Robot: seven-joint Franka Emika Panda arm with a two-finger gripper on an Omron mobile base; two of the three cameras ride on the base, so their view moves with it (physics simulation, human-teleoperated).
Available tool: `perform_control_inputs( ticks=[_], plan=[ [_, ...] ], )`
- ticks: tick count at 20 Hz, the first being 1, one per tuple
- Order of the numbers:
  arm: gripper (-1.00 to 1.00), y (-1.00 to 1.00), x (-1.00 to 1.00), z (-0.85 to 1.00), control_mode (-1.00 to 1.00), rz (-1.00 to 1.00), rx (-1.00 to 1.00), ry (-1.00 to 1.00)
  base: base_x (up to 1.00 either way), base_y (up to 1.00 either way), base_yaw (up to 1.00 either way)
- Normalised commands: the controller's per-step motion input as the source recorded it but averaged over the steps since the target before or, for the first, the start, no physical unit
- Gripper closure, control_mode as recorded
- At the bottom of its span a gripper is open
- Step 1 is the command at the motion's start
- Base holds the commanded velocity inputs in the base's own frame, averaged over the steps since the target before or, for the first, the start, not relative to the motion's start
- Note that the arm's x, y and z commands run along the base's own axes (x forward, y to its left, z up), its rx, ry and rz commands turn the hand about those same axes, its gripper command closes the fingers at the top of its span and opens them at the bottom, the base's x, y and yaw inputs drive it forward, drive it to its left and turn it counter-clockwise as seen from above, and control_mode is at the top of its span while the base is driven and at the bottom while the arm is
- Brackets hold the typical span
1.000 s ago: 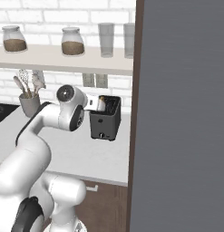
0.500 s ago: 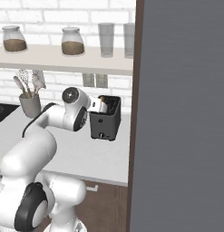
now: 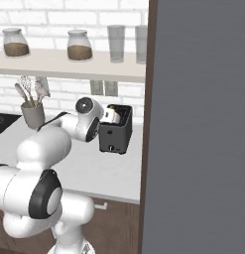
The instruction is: Start the toaster. Once the lever pops up, take the bread to the plate on the dining counter.
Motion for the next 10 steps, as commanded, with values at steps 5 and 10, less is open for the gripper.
perform_control_inputs(
  ticks=[5, 10],
  plan=[
    [-1.0, 0.0, 0.37, -0.28, -1.0, 0.0, 0.0, 0.02, 0.0, 0.0, 0.0],
    [-1.0, 0.0, 0.36, -0.25, -1.0, 0.0, 0.0, 0.0, 0.0, 0.0, 0.0]
  ],
)
